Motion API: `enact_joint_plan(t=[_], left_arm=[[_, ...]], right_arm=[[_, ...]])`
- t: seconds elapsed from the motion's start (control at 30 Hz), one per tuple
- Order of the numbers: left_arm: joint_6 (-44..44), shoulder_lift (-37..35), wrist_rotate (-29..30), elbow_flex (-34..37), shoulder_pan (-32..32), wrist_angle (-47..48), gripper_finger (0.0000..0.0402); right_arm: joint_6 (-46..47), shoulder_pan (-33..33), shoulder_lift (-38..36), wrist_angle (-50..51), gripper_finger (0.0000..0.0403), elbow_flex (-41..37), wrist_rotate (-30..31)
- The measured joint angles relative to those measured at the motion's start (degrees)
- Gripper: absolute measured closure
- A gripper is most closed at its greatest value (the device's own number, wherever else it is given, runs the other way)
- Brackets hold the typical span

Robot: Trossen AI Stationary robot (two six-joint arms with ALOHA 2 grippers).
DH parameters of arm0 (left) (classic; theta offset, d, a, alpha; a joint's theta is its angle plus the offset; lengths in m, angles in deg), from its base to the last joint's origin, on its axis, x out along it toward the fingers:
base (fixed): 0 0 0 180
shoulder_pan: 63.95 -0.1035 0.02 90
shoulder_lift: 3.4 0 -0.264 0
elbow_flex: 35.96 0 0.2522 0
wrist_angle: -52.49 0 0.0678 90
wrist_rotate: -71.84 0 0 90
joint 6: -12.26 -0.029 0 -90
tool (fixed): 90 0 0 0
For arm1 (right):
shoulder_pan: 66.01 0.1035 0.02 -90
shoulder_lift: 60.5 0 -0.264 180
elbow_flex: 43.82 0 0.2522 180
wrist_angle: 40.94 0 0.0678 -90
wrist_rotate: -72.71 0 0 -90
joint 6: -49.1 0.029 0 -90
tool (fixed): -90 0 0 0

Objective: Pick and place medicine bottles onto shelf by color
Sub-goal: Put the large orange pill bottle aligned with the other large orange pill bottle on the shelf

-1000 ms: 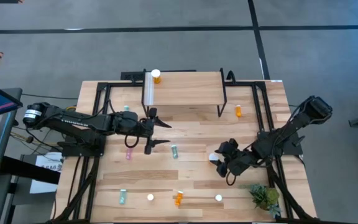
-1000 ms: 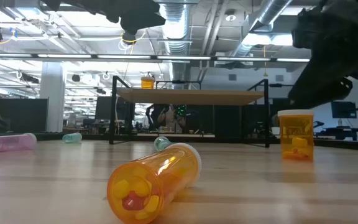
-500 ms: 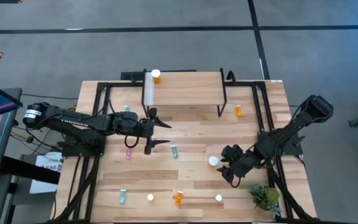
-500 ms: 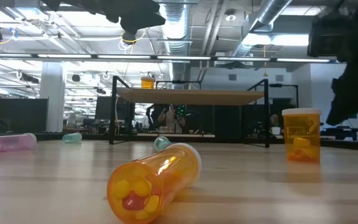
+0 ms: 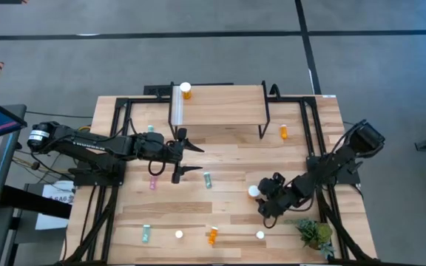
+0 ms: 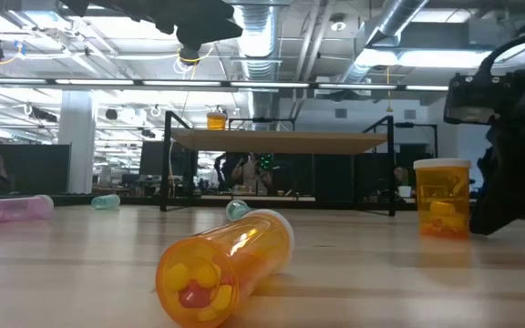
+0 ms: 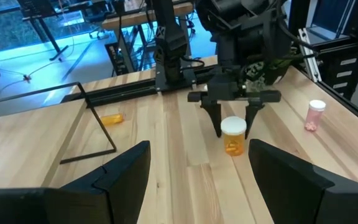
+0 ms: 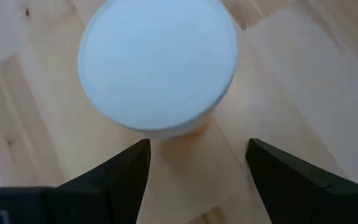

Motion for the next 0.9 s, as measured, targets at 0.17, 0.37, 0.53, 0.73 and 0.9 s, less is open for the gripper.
enact_joint_plan(t=[0.17,0.37,0.53,0.73,0.9], left_arm=[[0.00,0.00,-0.02,0.00,0.00,-0.01,0.0140],[0.00,0.00,-0.04,0.00,0.00,0.15,0.0140],[0.00,0.00,-0.07,0.00,0.00,0.19,0.0140],[-0.41,0.00,-0.08,0.00,0.00,0.02,0.0140],[-0.50,0.00,-0.07,0.00,0.00,0.09,0.0140]], right_arm=[[0.06,2.05,1.41,-2.13,0.0112,-0.16,6.73],[0.26,3.69,2.37,-4.03,0.0112,-0.16,14.11],[-1.29,2.32,5.99,-8.59,0.0112,-0.11,15.32],[-4.44,0.82,10.06,-14.75,0.0112,0.09,17.46],[-4.34,1.00,10.19,-15.35,0.0112,0.09,18.63]])
